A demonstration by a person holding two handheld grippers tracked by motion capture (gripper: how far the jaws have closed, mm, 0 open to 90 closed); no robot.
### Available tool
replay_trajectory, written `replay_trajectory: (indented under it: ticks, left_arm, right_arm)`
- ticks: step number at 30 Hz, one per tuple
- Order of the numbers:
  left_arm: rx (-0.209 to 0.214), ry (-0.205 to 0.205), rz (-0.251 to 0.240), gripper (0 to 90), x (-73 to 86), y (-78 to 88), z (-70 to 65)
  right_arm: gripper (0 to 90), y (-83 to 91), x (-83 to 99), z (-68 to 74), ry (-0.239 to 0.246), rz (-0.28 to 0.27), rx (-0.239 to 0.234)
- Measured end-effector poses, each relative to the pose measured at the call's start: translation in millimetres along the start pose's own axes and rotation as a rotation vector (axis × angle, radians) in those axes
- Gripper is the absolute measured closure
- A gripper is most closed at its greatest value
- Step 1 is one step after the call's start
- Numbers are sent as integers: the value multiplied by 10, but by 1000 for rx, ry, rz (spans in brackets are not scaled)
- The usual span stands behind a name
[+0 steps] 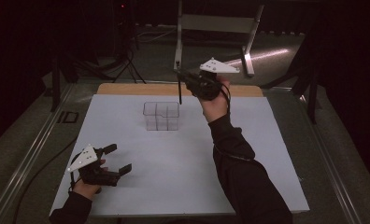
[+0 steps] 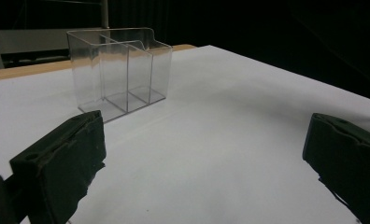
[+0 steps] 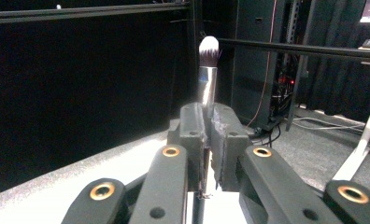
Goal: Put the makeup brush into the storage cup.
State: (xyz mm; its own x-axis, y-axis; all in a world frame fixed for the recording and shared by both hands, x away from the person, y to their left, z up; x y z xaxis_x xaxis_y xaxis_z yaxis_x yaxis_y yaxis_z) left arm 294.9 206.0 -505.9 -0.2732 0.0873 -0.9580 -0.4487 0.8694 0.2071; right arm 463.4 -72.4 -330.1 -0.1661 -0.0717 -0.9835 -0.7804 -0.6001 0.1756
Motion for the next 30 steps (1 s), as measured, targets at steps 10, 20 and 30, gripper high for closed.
replay_trajectory:
  ticks: [10, 20, 30]
  left_arm:
    - [0, 5, -11, 9, -7, 13, 3]
    - [6, 3, -14, 10, -11, 15, 2]
    - [9, 5, -15, 9, -12, 18, 4]
  right_arm:
    - [838, -222, -67, 51, 7, -14, 8]
    - [837, -456, -61, 138, -10, -35, 16]
    - [837, -648, 90, 222, -19, -47, 27]
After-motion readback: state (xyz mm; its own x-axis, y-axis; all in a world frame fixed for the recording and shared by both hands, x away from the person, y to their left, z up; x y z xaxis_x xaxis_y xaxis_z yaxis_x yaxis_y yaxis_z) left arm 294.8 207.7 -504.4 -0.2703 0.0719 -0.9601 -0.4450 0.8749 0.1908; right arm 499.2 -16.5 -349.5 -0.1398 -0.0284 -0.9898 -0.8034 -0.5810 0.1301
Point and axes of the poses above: each handheld gripper's, and its own axes: y roughly backward along the jaws, x roughly out of its underside, z roughly to its left, the point moved 5 cm from there along -y, roughly forward along the jaws, and after that the axes turned 11 degrees about x, right-handed, at the moved point
